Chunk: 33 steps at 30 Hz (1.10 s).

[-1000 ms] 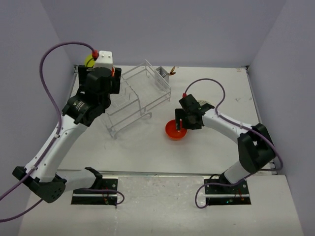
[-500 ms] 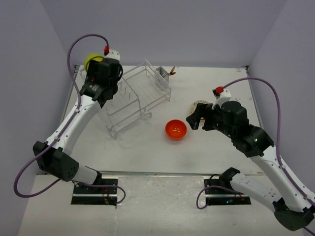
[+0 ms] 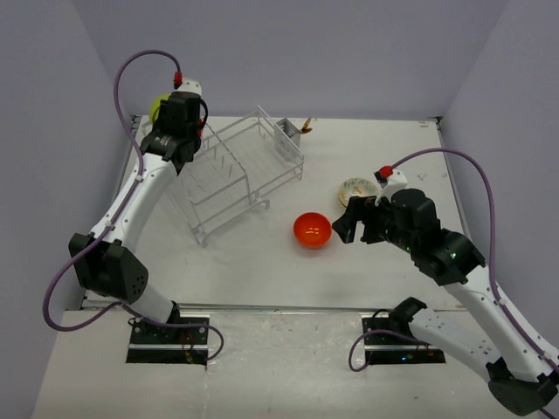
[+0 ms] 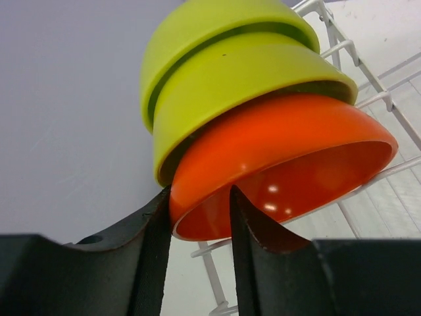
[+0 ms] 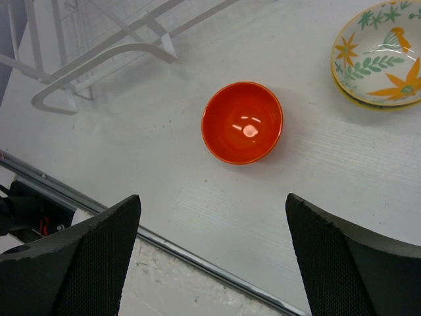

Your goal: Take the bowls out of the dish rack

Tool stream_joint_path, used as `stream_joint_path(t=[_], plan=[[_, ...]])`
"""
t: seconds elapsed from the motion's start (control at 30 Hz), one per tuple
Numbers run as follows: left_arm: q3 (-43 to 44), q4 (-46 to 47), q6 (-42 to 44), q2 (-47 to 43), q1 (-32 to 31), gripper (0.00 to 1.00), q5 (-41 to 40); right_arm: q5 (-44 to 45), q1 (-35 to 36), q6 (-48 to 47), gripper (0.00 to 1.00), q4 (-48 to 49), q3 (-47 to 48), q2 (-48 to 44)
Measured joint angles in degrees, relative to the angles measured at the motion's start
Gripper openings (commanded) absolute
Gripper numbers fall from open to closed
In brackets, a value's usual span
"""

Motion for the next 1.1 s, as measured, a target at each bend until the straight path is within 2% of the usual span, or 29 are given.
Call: stream_joint_path(t=[0.17, 0.2, 0.37, 0.43, 0.83, 1.1], plan=[[-0.5, 2.0, 0.4, -1.3, -0.1, 0.27, 0.5, -0.2, 0.0, -0.2, 0.9, 0.0, 0.0, 0.7], [-0.9, 2.4, 0.6, -1.8, -0.1, 0.17, 0.7, -0.4, 0.0, -0.2, 0.9, 0.0, 0.0, 0.9], [-2.6, 4.0, 2.2, -3.4, 0.1, 0.13, 0.3, -1.7, 0.1, -0.5, 0.9, 0.0, 0.0, 1.6], [-3.2, 4.6, 3.0, -3.6, 0.0, 0.0, -0.1, -1.9, 0.1, -0.6, 0.9, 0.0, 0.0, 1.6], [-3.9, 5.1, 3.1, -5.8, -0.1, 0.0, 0.5, -2.7, 0.1, -0.9, 0.9, 0.0, 0.0, 1.1], [-3.9, 5.0, 1.4, -13.8, -1.1, 0.0, 8.0, -3.1, 0.1, -0.9, 0.9, 0.5, 0.0, 1.2]])
